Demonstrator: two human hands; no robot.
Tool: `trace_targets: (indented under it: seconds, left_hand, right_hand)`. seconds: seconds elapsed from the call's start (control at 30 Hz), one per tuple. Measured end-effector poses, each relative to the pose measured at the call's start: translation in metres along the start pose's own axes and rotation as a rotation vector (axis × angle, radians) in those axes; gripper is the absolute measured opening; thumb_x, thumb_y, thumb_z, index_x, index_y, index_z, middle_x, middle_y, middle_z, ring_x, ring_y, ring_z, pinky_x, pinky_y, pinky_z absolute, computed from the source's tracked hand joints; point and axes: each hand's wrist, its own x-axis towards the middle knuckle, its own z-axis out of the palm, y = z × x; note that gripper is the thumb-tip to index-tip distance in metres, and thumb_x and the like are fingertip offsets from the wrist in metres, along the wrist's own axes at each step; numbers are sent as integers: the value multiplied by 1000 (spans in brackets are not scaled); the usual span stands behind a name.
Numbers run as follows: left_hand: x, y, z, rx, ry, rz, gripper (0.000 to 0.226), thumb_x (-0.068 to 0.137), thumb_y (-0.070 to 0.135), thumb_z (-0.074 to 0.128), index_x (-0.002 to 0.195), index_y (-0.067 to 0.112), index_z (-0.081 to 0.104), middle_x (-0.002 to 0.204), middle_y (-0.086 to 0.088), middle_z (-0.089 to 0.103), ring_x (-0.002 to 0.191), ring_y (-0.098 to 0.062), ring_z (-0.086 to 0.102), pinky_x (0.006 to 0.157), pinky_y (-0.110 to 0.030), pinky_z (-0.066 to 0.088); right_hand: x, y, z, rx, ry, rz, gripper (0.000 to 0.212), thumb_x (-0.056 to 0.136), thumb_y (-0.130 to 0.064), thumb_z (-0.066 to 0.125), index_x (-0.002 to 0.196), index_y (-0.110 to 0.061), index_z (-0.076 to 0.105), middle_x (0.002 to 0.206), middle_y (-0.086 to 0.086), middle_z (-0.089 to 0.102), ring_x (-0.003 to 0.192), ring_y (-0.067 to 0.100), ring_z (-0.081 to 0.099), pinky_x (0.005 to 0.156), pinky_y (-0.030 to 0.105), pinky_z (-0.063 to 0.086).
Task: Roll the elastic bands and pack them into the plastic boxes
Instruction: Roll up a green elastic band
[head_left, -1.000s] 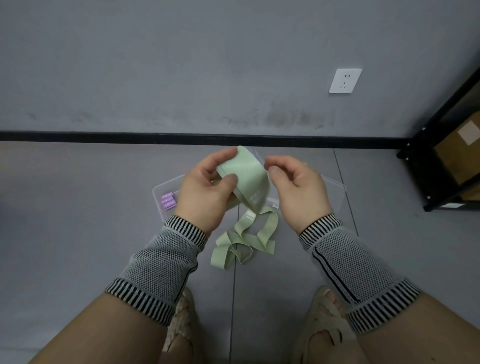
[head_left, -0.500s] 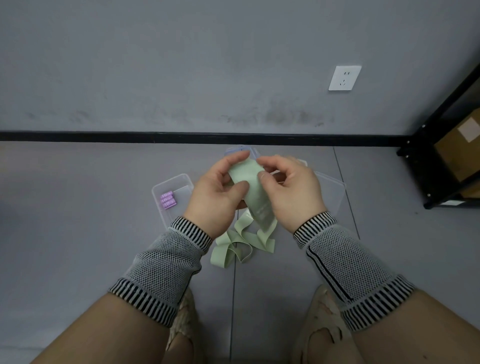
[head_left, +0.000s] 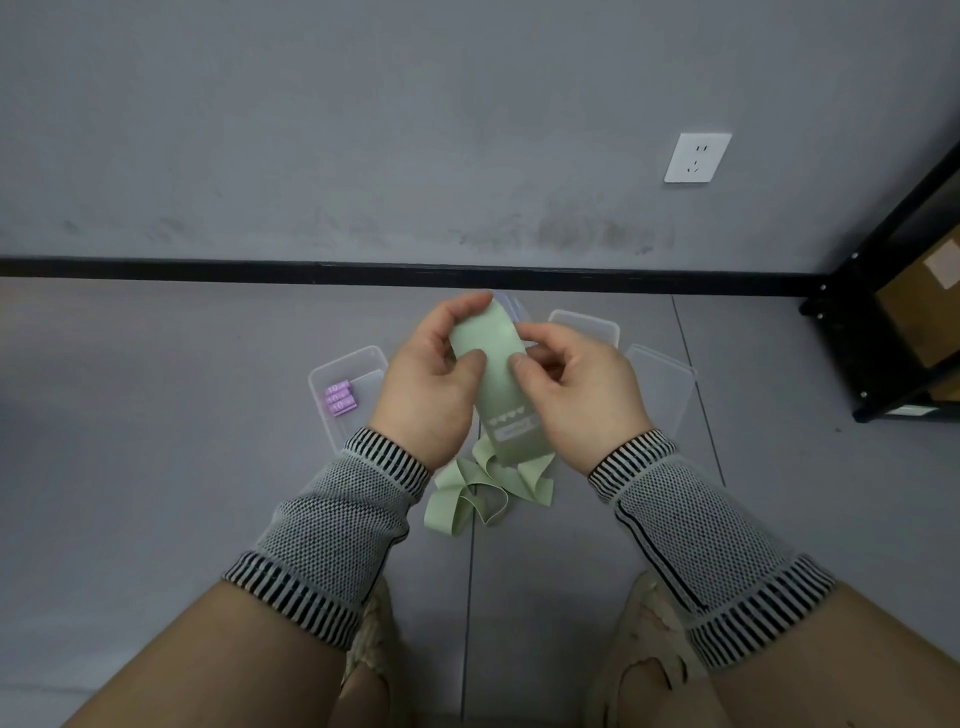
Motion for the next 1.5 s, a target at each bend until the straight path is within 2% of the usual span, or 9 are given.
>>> trace_targets:
  seconds: [0.23,0.47,0.63,0.8,0.93,1.07,1.27,1.4,1.5]
  left_hand:
    - [-1,-2,-2,157,-56,31,52,88,-4,47,115,40,48,113,3,59,94,-8,60,86,-26,50]
    - [-5,-3,3,108,-169,-39,53,91,-6,45,121,37,50,90,4,70,81,-17,59,80,-40,52]
    - [-5,1,6,97,-46,26,50,89,-10,48,118,31,54,88,6,66,69,-5,60,73,-22,53]
    - [0,2,1,92,85,18,41,88,-4,54,110,31,59,84,8,70,72,-1,64,71,-16,52]
    - [-4,1,3,162,-2,-48,41,89,6,59,118,34,53,72,7,72,71,-8,66,78,-29,56]
    - [-3,1,2,209,24,-25,44,87,7,61,113,42,53,69,6,70,67,-10,64,84,-39,55]
    - [0,4,-1,171,122,-24,37,87,6,60,116,28,57,78,1,72,78,-17,69,81,-36,57]
    - [0,5,0,138,143,-68,30,90,8,58,115,24,58,74,4,71,67,-6,67,69,-24,55]
    - [-1,6,-3,397,168,83,34,85,2,56,99,33,60,98,4,61,81,-2,60,71,-15,46]
  right_hand:
    - [2,4,5,0,30,-20,32,91,-16,56,122,-24,63,75,-19,57,72,0,56,75,14,46]
    - [9,10,-5,311,137,146,30,94,-12,53,122,-19,63,99,-1,69,93,14,66,88,37,54]
    - [7,9,-4,343,82,110,31,92,-15,58,122,-17,62,76,-14,62,70,-2,61,70,21,51]
    - [5,9,-1,345,-20,108,21,87,-8,62,105,-19,69,56,-15,58,57,0,57,63,23,50]
    - [7,7,-7,477,73,151,23,88,-9,63,81,-31,66,77,-4,71,76,14,70,75,37,58]
    - [8,7,-7,473,31,149,18,91,-12,59,88,-29,67,81,-7,71,81,11,69,78,32,57]
    - [3,5,-8,399,-126,131,27,92,-6,56,116,-16,62,75,-5,67,61,0,63,57,15,49]
    - [6,6,-9,462,-51,178,21,89,-6,61,106,-18,65,73,-5,69,56,2,61,57,19,50]
    - [9,8,-10,595,14,277,27,88,-6,62,115,-6,63,79,3,70,55,5,60,56,20,49]
